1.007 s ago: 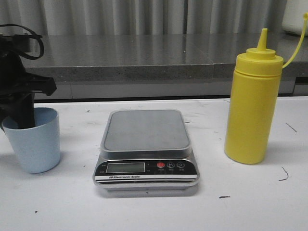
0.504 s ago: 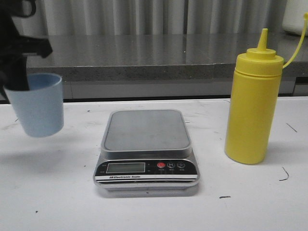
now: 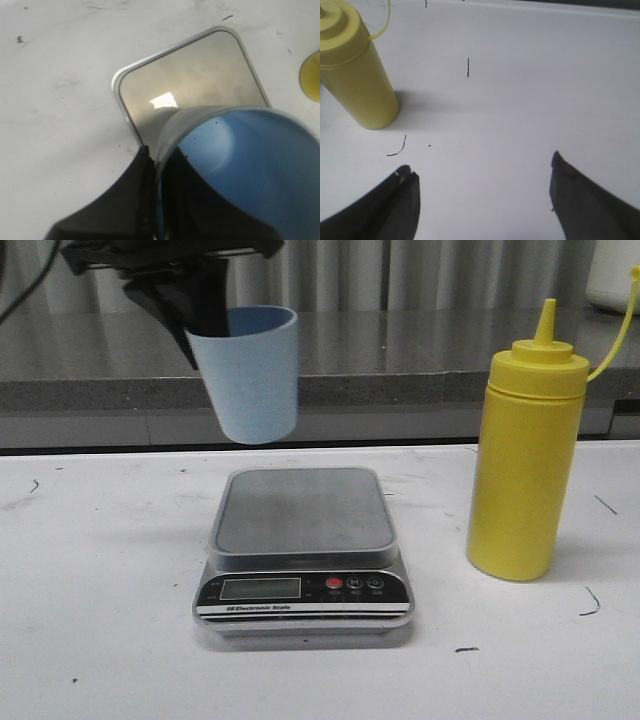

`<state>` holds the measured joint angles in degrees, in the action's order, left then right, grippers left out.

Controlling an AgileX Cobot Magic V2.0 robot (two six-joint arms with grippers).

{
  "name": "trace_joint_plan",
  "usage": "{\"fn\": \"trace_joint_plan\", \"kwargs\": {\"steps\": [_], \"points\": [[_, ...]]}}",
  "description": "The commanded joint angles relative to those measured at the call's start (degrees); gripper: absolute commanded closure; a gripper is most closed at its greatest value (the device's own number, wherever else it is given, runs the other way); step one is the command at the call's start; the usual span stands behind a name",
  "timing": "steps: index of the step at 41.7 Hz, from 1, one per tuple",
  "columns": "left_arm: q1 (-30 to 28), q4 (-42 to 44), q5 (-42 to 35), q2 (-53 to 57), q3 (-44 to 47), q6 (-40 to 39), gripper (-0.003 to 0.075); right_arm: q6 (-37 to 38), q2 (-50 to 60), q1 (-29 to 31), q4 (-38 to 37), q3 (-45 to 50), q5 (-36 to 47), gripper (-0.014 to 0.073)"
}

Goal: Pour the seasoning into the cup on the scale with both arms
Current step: 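Lift the blue cup with the left gripper and carry it over the scale, then lower the blue cup onto the scale and open the left gripper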

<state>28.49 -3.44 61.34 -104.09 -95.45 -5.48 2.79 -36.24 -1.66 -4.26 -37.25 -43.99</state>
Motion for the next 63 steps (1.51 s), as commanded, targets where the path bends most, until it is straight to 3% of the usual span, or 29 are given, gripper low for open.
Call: {"fn": "trace_joint_plan", "kwargs": {"steps": [1, 12, 47, 52, 58, 63], "points": [[2.0, 0.1, 0.7, -1.2, -6.4, -1.0, 0.0741, -0.5, -0.3, 0.2, -1.0, -2.0, 3.4, 0.0033], [3.3, 1.2, 0.8, -7.5, -11.2, -1.1, 0.0741, -0.5, -0.3, 0.2, -1.0, -2.0, 3.4, 0.0033], [3.3, 3.4, 2.0, -10.3, -11.3, -1.1, 0.0733, -0.5, -0.3, 0.2, -1.0, -2.0, 3.4, 0.0033], [3.3, 2.8, 2.0, -10.3, -11.3, -1.1, 0.0631, -0.5, -0.3, 0.2, -1.0, -2.0, 3.4, 0.0033], [3.3, 2.4, 2.0, -10.1, -11.4, -1.1, 0.0409, -0.5, -0.3, 0.2, -1.0, -2.0, 3.4, 0.0033], [3.3, 2.4, 2.6, -8.2, -11.6, -1.1, 0.0364, -0.5, -0.3, 0.2, -1.0, -2.0, 3.4, 0.0033]]}}
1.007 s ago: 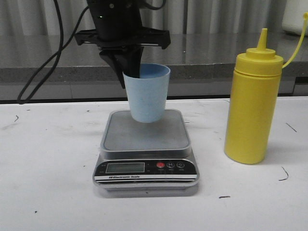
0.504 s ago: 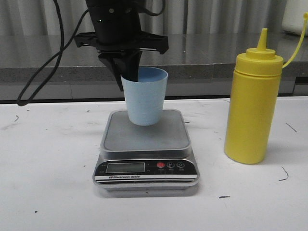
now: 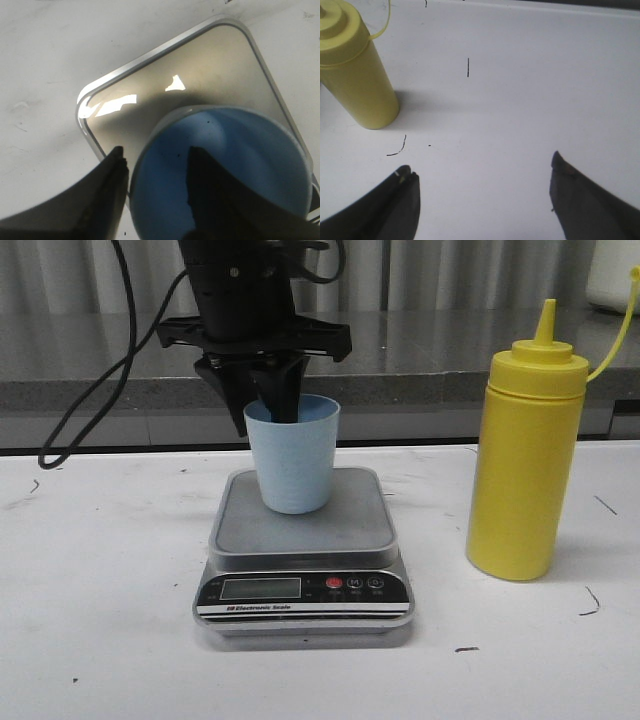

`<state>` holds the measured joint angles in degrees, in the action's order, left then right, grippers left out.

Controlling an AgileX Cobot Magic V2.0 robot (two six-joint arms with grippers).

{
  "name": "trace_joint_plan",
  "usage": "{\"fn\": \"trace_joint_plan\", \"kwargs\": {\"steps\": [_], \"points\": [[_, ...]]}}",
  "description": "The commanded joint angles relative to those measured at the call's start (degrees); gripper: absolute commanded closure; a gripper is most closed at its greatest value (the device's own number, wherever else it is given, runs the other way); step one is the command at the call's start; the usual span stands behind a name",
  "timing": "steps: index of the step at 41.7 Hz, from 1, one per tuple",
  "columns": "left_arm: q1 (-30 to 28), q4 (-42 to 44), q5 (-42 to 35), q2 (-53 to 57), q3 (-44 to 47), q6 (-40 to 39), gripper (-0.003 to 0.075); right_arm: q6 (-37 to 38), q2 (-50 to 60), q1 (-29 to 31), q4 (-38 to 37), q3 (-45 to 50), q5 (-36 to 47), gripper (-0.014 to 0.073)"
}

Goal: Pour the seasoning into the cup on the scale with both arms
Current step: 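Lower the blue cup onto the scale and open the left gripper, then raise the left gripper away from the cup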

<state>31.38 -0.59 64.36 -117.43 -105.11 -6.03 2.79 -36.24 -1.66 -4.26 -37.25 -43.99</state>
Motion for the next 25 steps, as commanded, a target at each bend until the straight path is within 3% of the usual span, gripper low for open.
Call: {"fn": "trace_joint_plan", "kwargs": {"steps": [1, 11, 25], "points": [[0.4, -0.2, -0.5, 5.8, -1.9, -0.6, 0.0364, -0.5, -0.3, 0.2, -1.0, -2.0, 3.4, 0.0033], [0.4, 1.7, -3.1, 16.6, 2.3, -0.6, 0.0364, -0.5, -0.3, 0.2, -1.0, -2.0, 3.4, 0.0033], [0.4, 2.4, -13.6, 35.9, 21.3, 1.7, 0.0365, -0.5, -0.3, 0.2, -1.0, -2.0, 3.4, 0.0033]]}}
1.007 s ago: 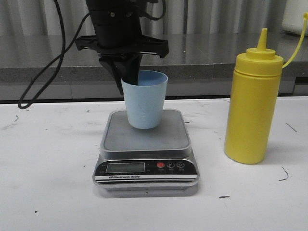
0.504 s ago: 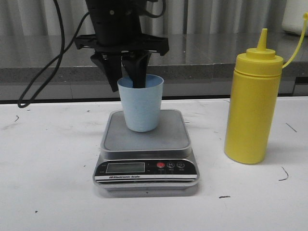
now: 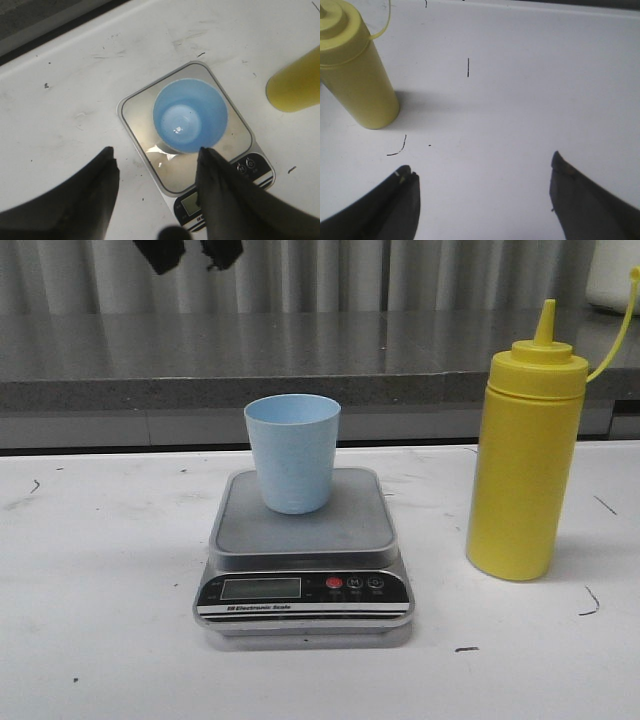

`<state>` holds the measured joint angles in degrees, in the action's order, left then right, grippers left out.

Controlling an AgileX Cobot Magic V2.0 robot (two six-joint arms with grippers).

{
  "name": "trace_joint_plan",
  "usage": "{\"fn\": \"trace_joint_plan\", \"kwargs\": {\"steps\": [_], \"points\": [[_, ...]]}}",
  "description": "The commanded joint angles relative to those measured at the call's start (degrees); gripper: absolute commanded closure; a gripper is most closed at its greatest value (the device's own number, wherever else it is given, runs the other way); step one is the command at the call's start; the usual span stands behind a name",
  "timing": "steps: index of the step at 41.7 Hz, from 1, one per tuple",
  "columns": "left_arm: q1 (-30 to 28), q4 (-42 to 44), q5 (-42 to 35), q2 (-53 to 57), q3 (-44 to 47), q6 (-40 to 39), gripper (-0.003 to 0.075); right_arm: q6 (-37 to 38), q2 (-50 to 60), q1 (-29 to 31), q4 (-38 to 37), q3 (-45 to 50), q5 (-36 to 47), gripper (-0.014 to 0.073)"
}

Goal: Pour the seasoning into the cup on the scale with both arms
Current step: 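Raise the left gripper away from the cup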

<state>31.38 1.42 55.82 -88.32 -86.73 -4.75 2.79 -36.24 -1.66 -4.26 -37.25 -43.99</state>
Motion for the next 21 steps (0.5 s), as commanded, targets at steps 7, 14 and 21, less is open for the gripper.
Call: {"fn": "trace_joint_plan", "kwargs": {"steps": [7, 14, 21], "points": [[0.4, 0.4, -8.1, 16.9, 13.3, 1.0, 0.0365, -0.5, -0.3, 0.2, -1.0, -2.0, 3.4, 0.0033], [0.4, 0.4, -8.4, 27.8, 21.5, 1.0, 0.0365, -0.5, -0.3, 0.2, -1.0, -2.0, 3.4, 0.0033], [0.4, 0.4, -8.4, 37.9, 29.0, 1.0, 0.0365, -0.5, -0.3, 0.2, -1.0, -2.0, 3.4, 0.0033]]}}
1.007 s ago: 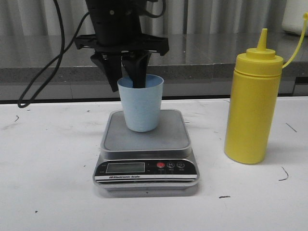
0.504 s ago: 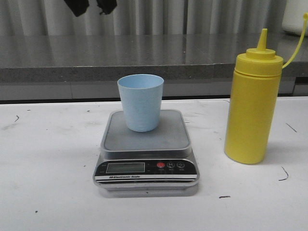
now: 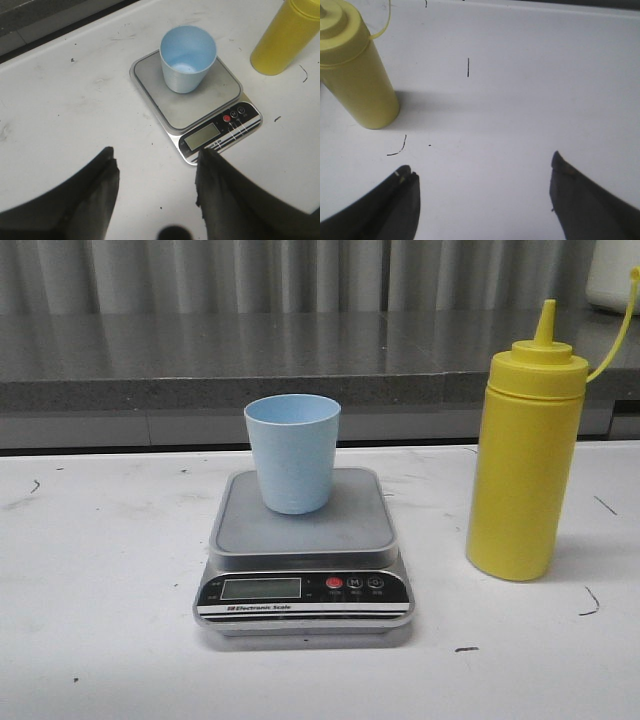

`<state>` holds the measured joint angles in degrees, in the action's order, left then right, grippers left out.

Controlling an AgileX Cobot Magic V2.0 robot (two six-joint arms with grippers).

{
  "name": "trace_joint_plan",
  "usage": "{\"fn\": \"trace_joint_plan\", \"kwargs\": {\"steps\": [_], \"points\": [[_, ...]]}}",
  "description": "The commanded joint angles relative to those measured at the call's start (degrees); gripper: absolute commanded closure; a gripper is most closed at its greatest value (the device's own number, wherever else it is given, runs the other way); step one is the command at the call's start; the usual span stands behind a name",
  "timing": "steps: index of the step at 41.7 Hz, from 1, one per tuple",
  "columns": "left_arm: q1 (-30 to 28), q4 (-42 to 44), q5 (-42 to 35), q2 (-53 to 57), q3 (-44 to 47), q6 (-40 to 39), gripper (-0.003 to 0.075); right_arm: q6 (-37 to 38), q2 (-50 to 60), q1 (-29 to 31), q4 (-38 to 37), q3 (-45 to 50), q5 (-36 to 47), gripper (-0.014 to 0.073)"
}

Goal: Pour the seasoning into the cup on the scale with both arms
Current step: 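Raise the left gripper away from the cup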

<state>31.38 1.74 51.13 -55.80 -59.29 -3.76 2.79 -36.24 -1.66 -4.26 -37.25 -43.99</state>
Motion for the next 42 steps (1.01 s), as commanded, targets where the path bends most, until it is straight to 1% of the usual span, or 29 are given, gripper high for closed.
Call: {"fn": "trace_joint_plan", "kwargs": {"steps": [1, 10, 17, 28, 38, 42], "points": [[0.4, 0.1, -3.8, 6.6, 2.4, 0.0, 0.0365, -0.5, -0.3, 0.2, -1.0, -2.0, 3.4, 0.0033], [0.4, 0.0, -3.8, 18.3, 10.0, 0.0, 0.0365, -0.5, -0.3, 0.2, -1.0, -2.0, 3.4, 0.0033], [0.4, -0.2, -4.2, 24.0, 13.6, 0.0, 0.0365, -0.5, -0.3, 0.2, -1.0, -2.0, 3.4, 0.0033], [0.4, -0.2, -4.4, 24.9, 14.0, 0.0, 0.0365, -0.5, -0.3, 0.2, -1.0, -2.0, 3.4, 0.0033], [0.4, -0.2, -4.4, 24.9, 14.0, 0.0, 0.0365, -0.4, -0.3, 0.2, -1.0, -2.0, 6.4, 0.0033], [0.4, -0.2, -4.5, 24.9, 14.0, 0.0, 0.0365, -0.4, -0.3, -0.2, 2.5, -2.0, 6.0, 0.0033]]}}
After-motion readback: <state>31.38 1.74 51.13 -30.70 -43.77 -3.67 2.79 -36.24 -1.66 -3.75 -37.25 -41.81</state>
